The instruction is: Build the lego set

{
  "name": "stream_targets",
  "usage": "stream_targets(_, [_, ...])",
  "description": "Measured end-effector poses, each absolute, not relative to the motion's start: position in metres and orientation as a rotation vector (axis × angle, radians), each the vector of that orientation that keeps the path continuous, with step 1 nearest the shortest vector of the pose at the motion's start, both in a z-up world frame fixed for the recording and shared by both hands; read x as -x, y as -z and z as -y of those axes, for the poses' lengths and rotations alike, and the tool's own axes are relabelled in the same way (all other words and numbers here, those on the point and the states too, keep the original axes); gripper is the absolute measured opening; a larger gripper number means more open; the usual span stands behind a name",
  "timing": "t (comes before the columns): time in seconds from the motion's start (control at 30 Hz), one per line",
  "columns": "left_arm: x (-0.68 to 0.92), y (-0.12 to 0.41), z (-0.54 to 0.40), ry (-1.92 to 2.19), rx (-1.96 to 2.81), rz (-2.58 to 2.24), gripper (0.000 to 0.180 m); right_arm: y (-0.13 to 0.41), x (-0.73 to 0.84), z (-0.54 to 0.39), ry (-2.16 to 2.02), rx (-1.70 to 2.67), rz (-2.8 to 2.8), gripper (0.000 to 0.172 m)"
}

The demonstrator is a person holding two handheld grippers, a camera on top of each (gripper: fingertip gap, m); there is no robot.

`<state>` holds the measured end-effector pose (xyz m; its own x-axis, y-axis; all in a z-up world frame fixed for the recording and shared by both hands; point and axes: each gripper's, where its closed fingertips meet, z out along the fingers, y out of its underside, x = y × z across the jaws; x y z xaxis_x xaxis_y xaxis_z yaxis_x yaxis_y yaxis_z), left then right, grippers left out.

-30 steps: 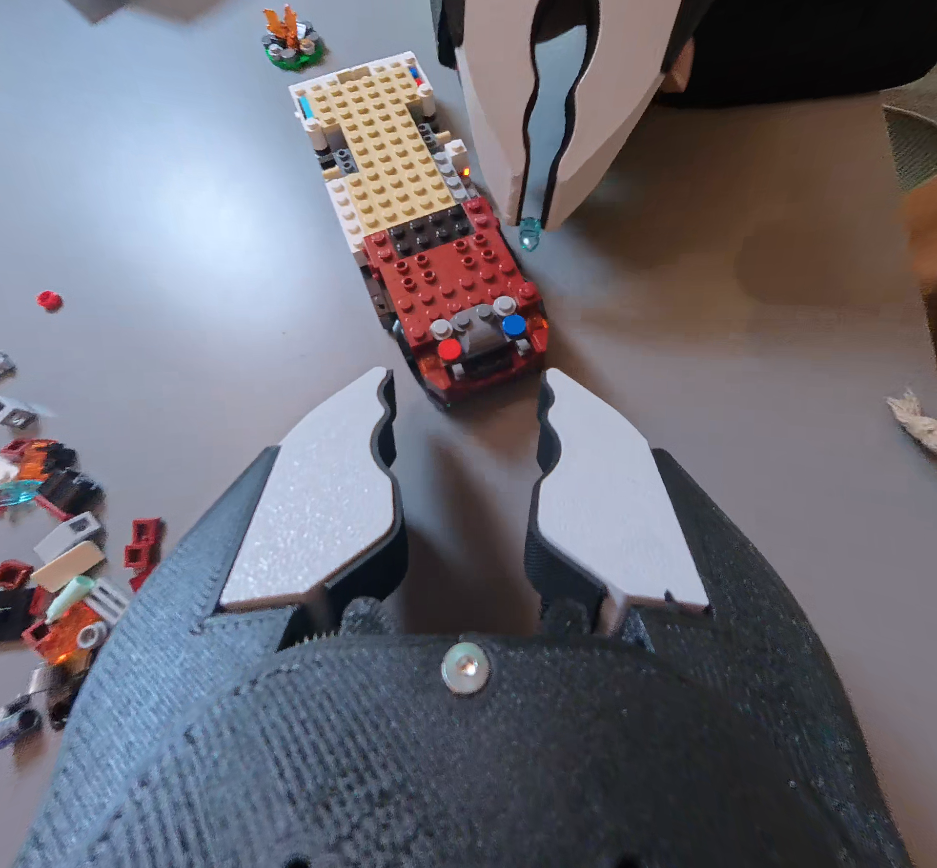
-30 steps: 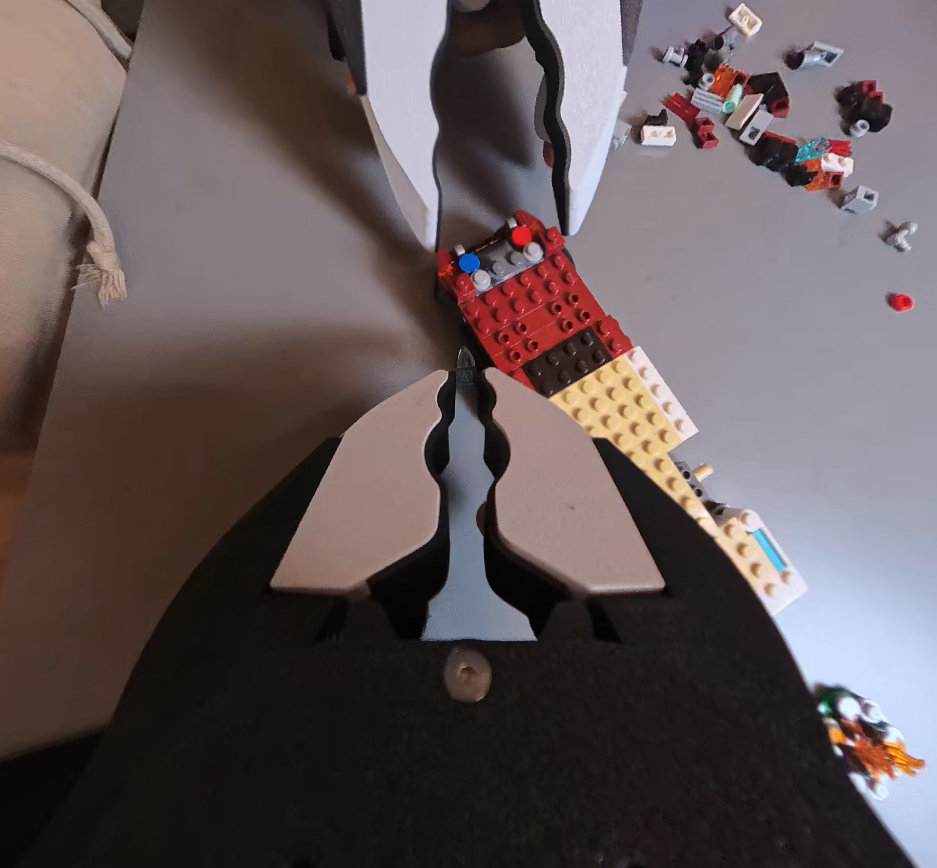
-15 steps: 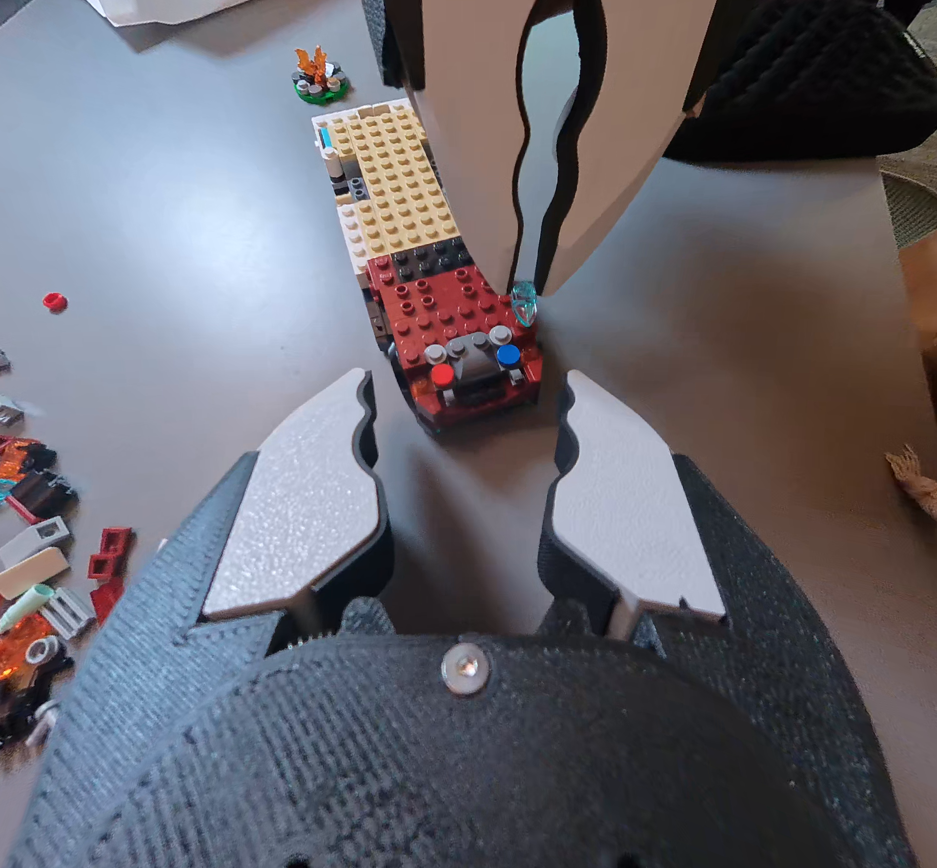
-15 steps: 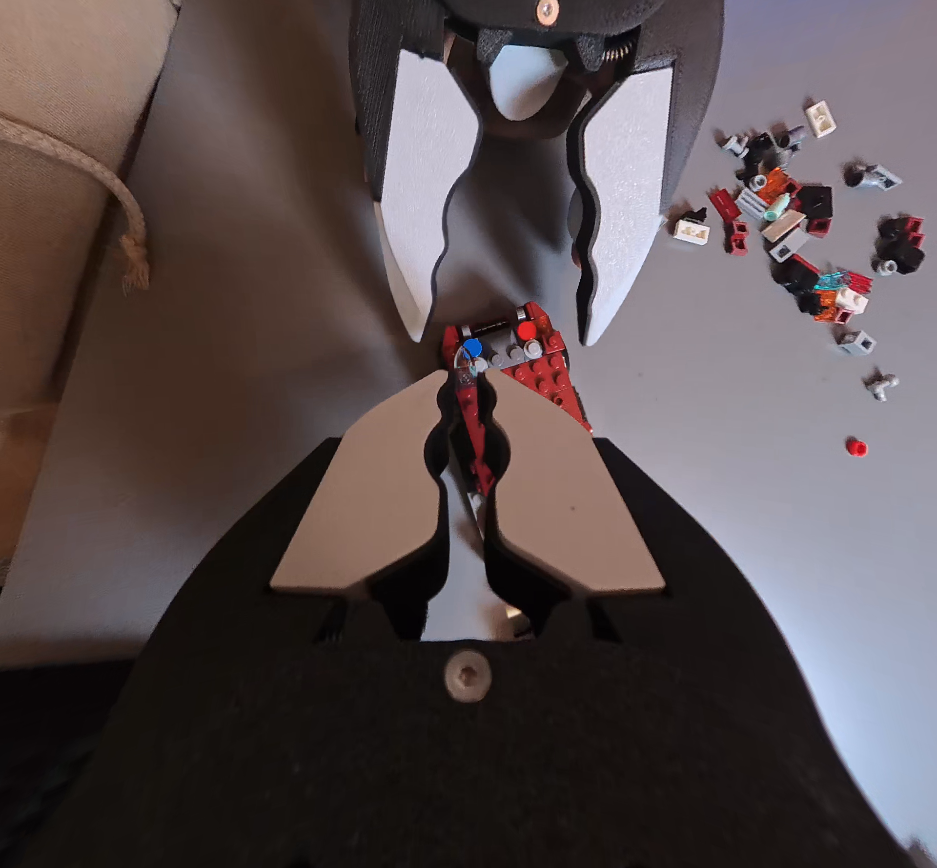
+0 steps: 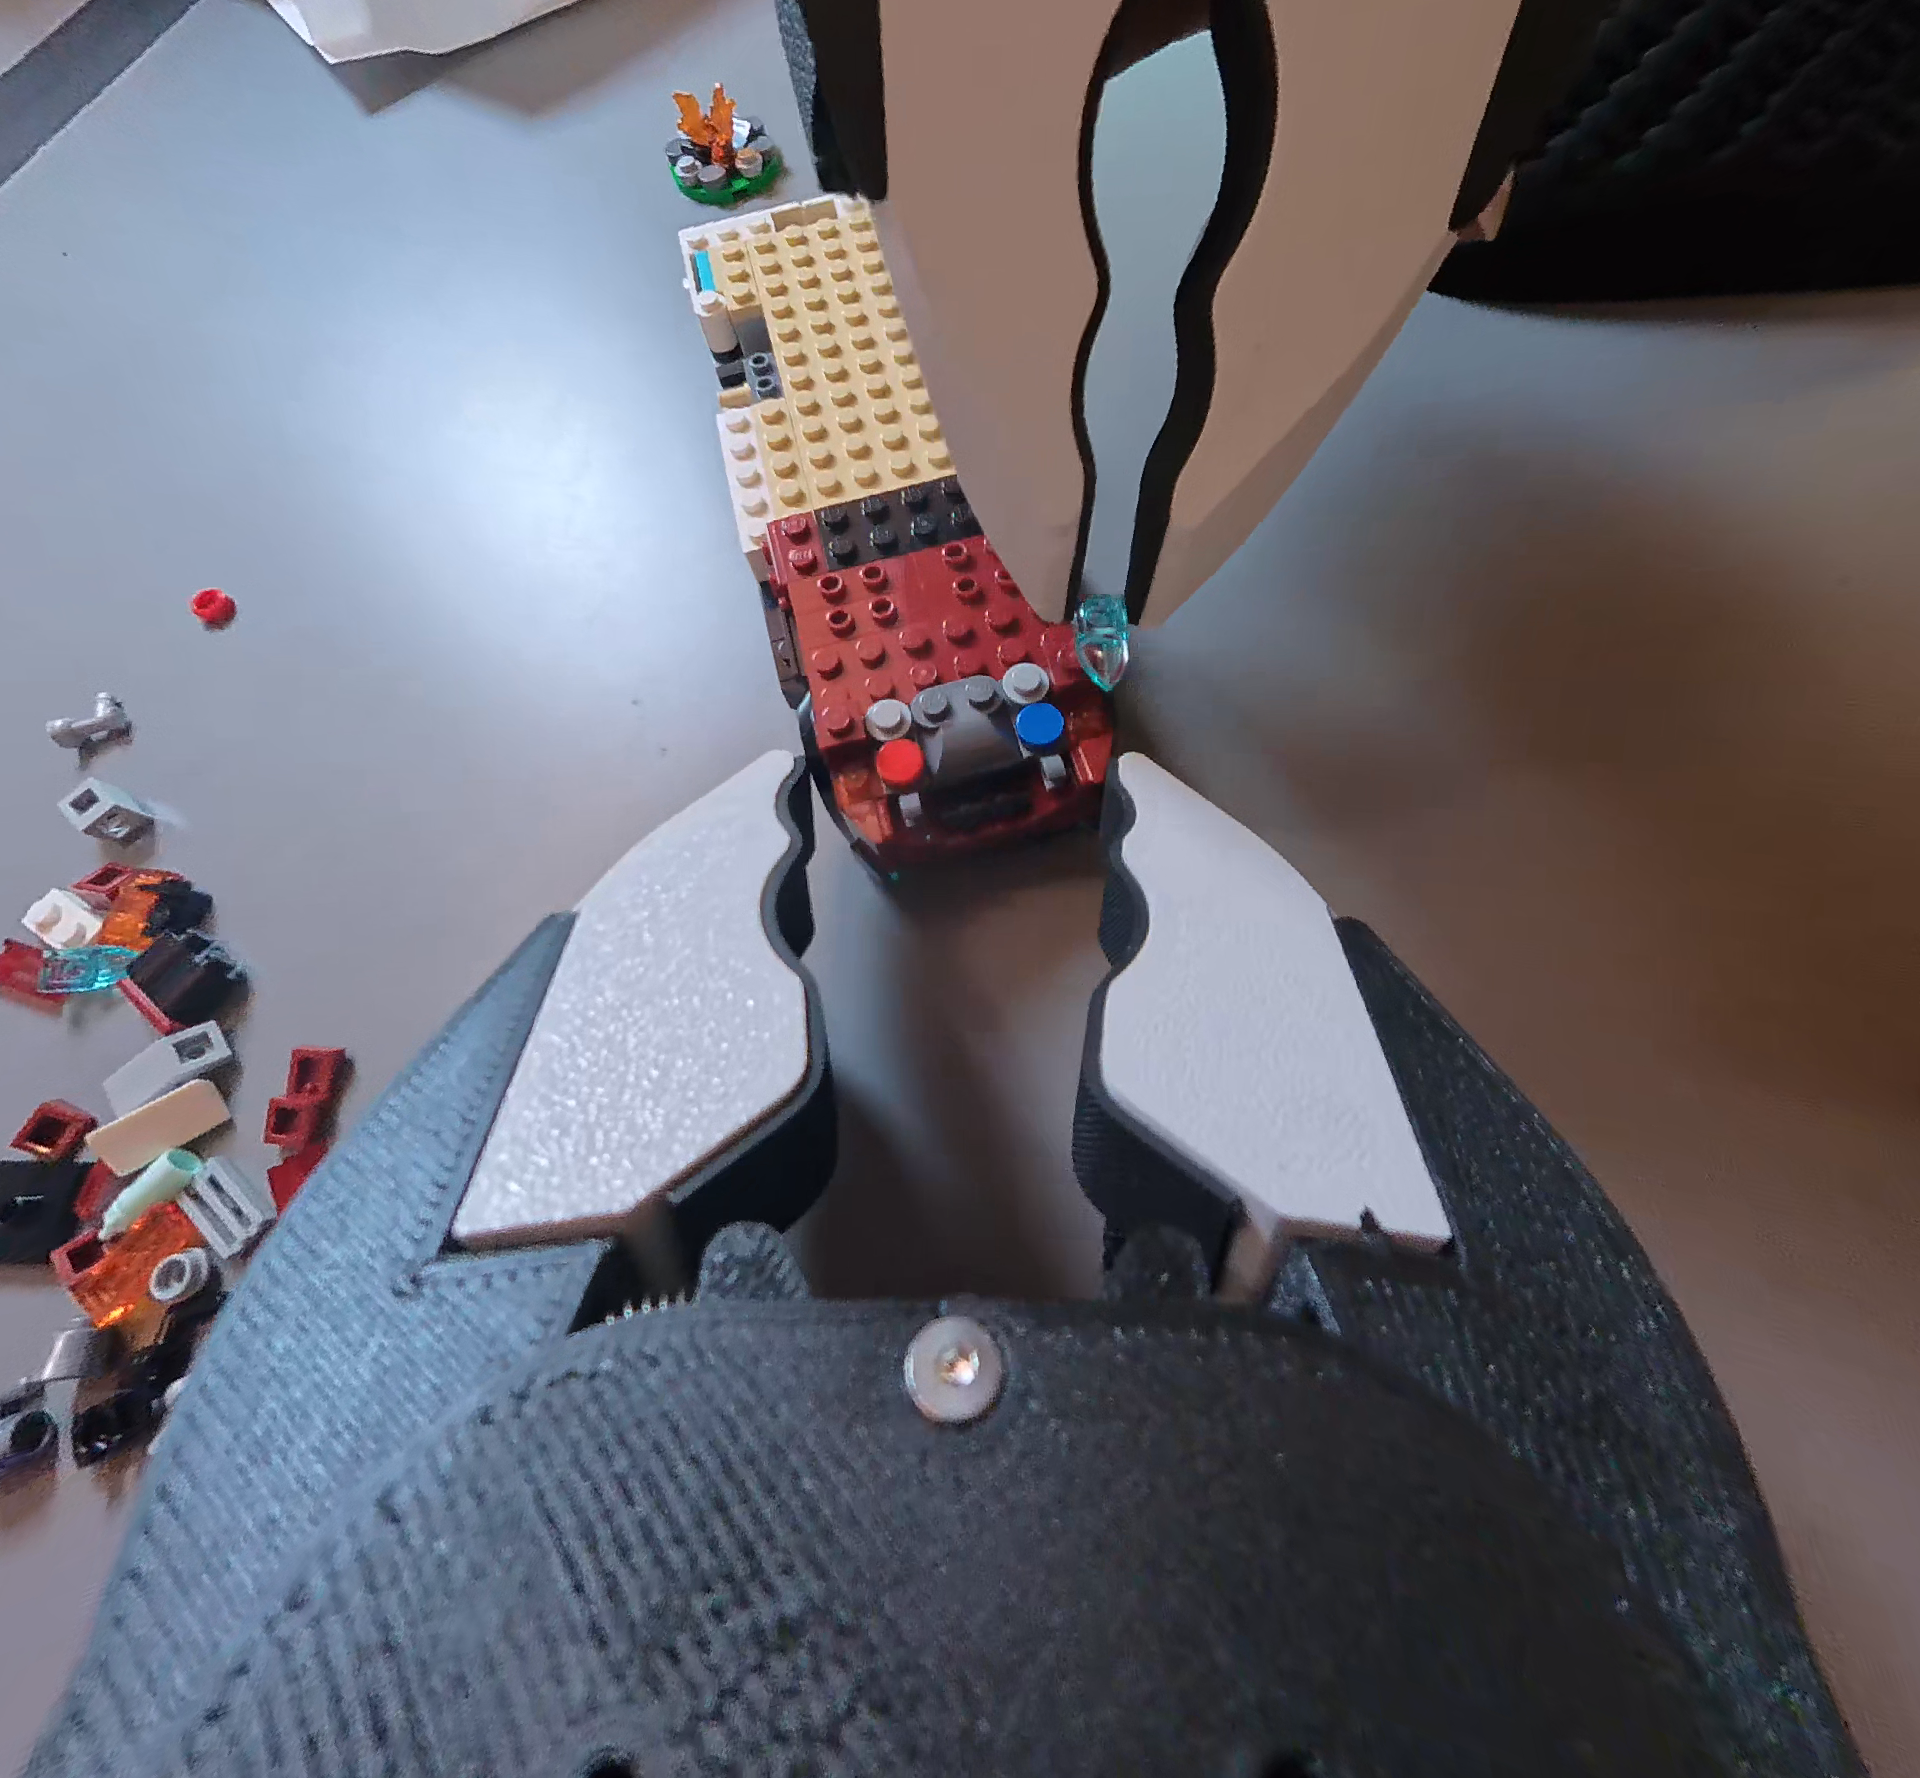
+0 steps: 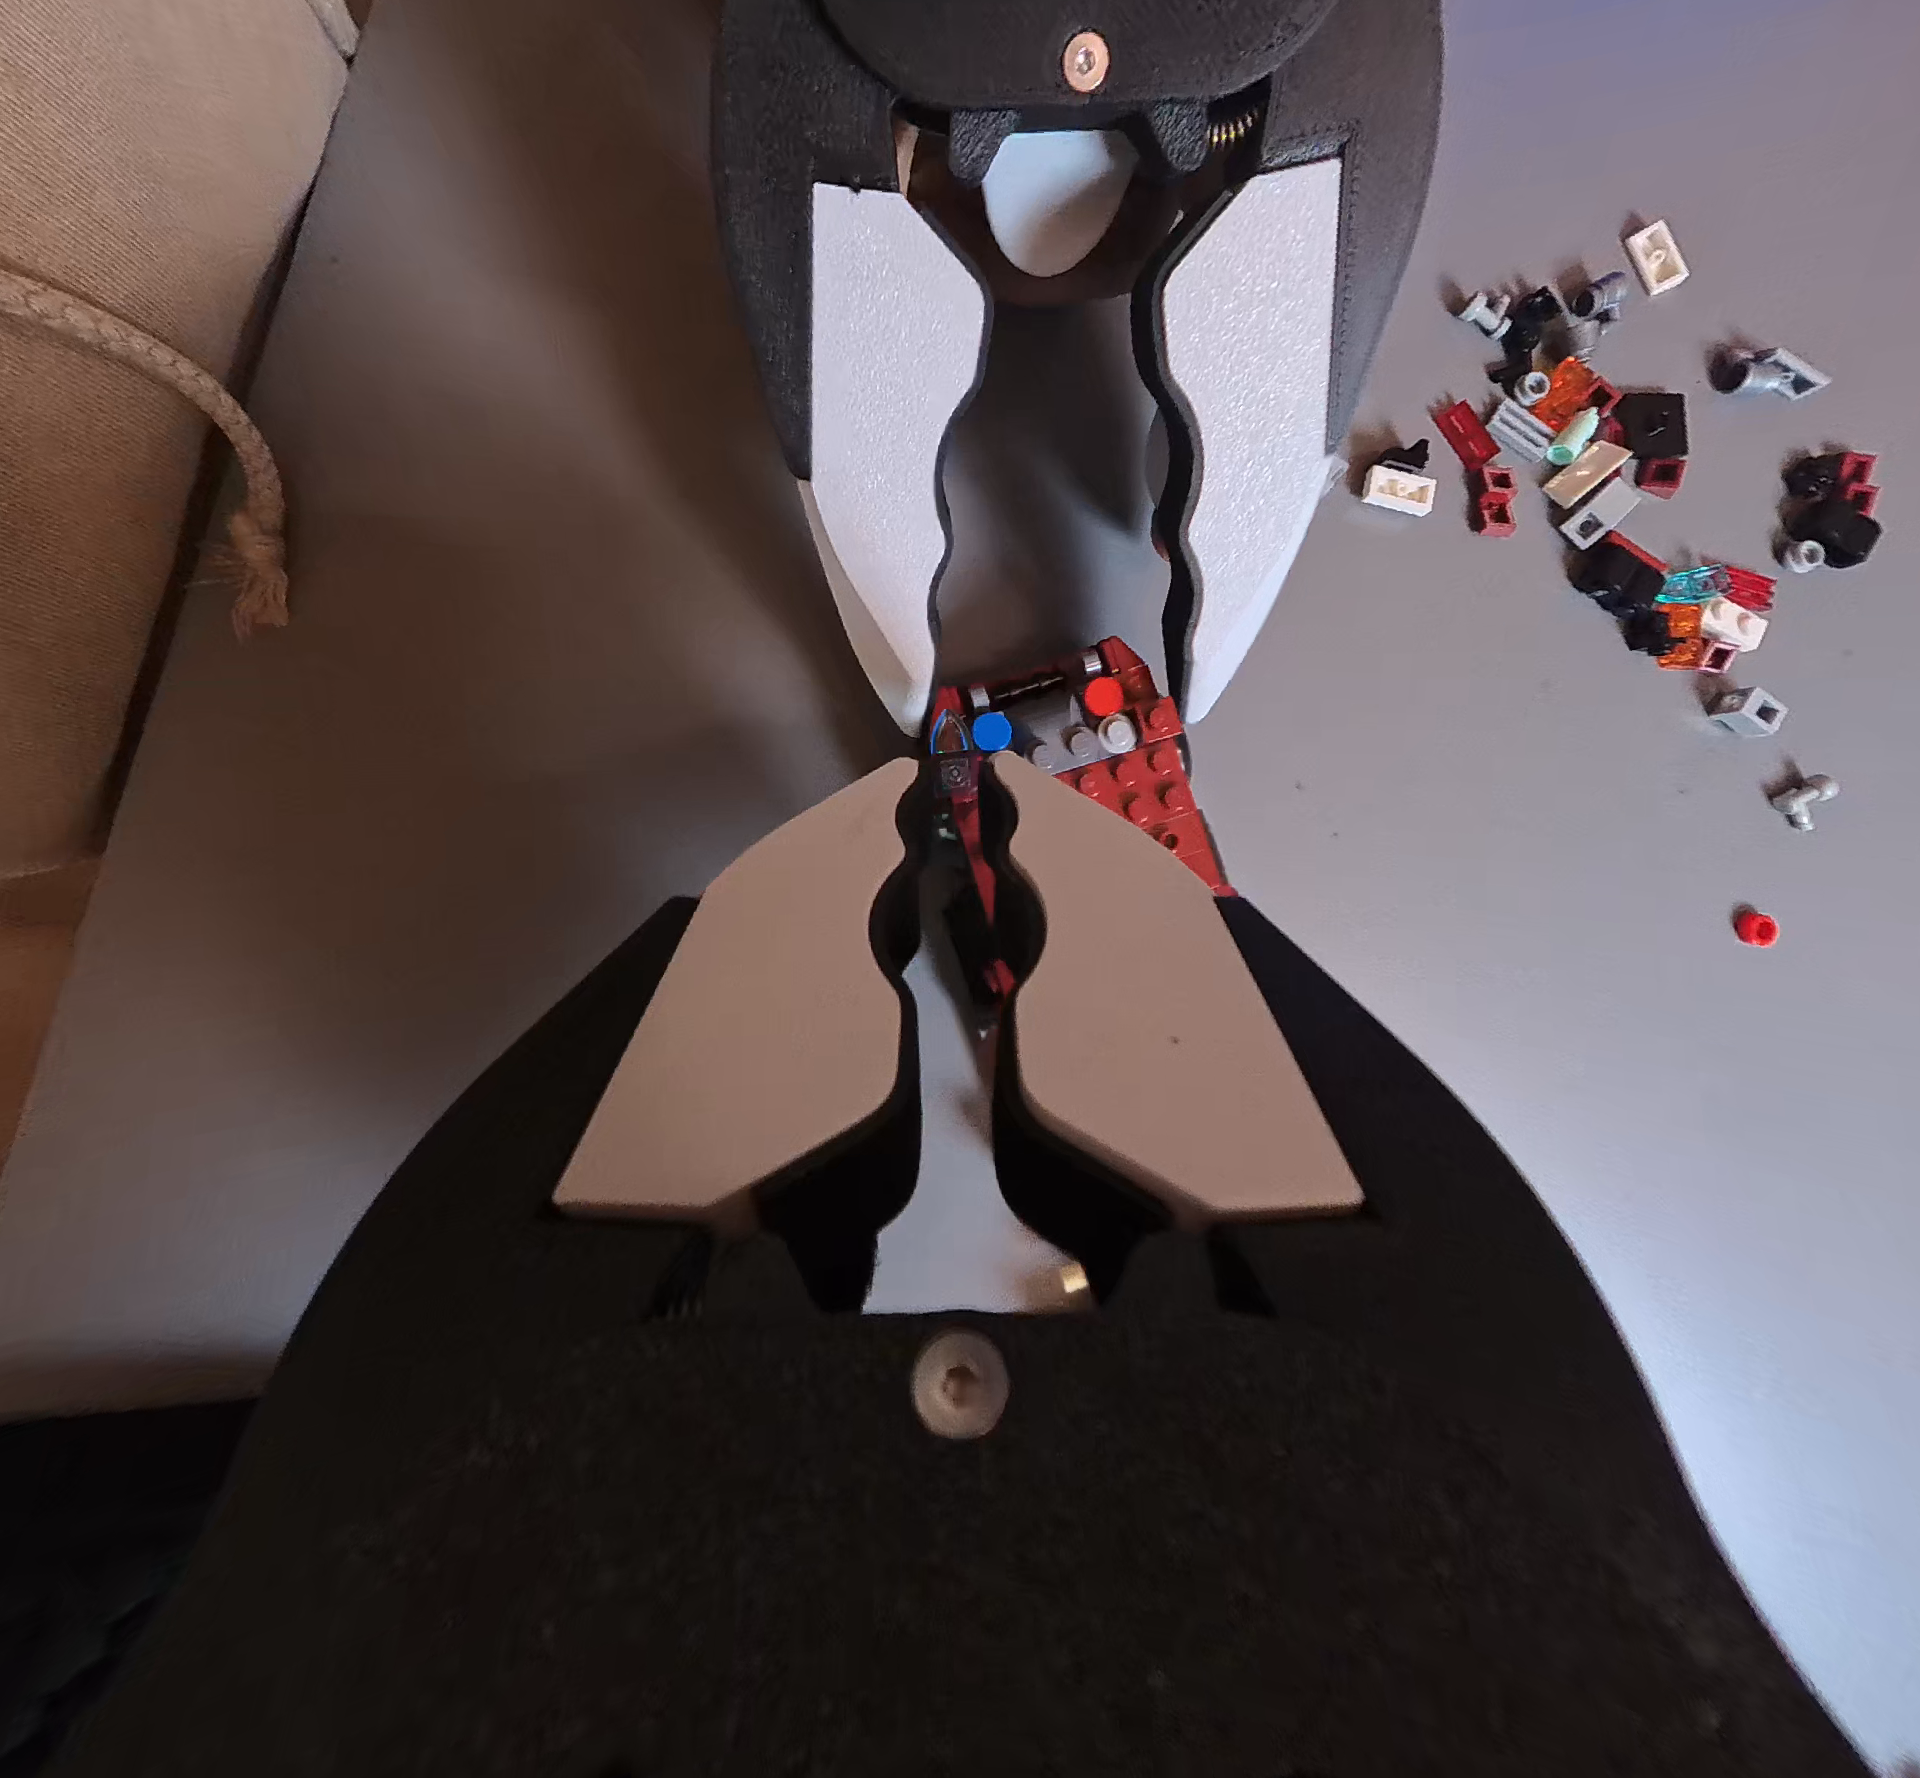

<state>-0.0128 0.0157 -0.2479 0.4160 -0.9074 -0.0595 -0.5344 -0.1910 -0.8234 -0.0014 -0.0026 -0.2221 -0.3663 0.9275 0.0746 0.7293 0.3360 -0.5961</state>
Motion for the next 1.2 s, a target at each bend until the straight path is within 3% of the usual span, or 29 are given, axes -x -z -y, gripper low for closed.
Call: stream_targets(1.2, [0.029, 0.251, -0.027, 0.509, 1.900, -1.184, 0.052, 0.224, 0.017, -0.010, -0.652, 1.463, 2.197, 0.008])
